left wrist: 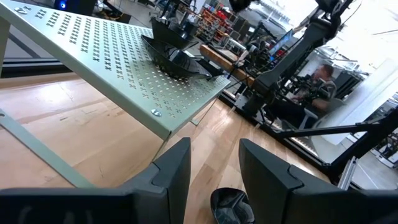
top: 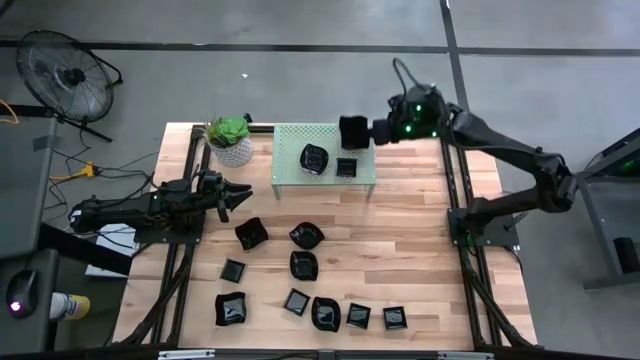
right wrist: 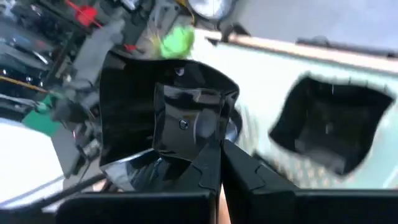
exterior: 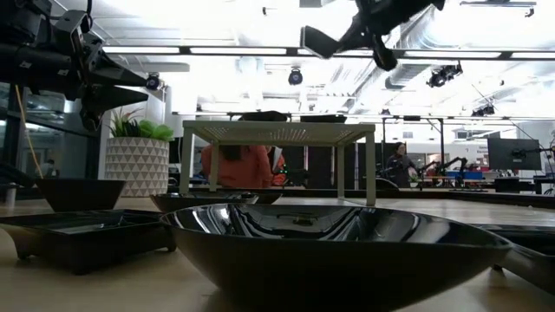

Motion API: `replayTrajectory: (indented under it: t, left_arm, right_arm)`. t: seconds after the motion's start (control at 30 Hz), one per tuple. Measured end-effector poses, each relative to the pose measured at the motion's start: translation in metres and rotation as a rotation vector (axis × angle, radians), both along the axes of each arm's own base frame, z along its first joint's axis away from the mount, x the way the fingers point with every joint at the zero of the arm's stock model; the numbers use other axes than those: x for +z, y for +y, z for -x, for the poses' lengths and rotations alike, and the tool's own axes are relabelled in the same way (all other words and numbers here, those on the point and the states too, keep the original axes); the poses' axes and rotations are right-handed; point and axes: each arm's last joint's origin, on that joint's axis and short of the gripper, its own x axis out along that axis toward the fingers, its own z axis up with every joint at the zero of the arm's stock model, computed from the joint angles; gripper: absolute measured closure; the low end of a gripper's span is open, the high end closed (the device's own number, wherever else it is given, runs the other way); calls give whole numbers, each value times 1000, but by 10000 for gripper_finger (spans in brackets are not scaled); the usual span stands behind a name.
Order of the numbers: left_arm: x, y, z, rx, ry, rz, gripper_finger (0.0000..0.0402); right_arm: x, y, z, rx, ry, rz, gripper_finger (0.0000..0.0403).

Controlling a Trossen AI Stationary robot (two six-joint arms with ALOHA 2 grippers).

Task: Pick & Place Mini shaped plates
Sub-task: Stack the distorted square plate on top of the distorted square plate on the shelf

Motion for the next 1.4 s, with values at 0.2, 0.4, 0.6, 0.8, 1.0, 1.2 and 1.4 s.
replayTrajectory:
  t: [0.2, 0.4, 0.6, 0.8, 1.0, 1.2, 1.4]
  left_arm:
    - [0, 0, 0, 0, 0, 0, 268]
    - [0, 0, 0, 0, 0, 0, 268]
    - [0, 0, 0, 0, 0, 0, 268]
    - [0, 0, 0, 0, 0, 0, 268]
    - [0, 0, 0, 0, 0, 0, 268]
    - [0, 0, 0, 0, 0, 0, 268]
    - [0, 0, 0, 1, 0, 0, 268]
  right_arm:
    - [17, -21, -4, -36, 68, -13, 403]
    - [18, -42, -18, -47, 250, -108, 403]
    - [15, -63, -37, -77, 353, -150, 403]
    - [-5, -75, -51, -78, 425, -222, 403]
    - [-18, -77, -46, -99, 535, -260, 403]
    - [-17, -76, -44, -84, 551, -236, 403]
    - [-24, -78, -43, -100, 578, -223, 403]
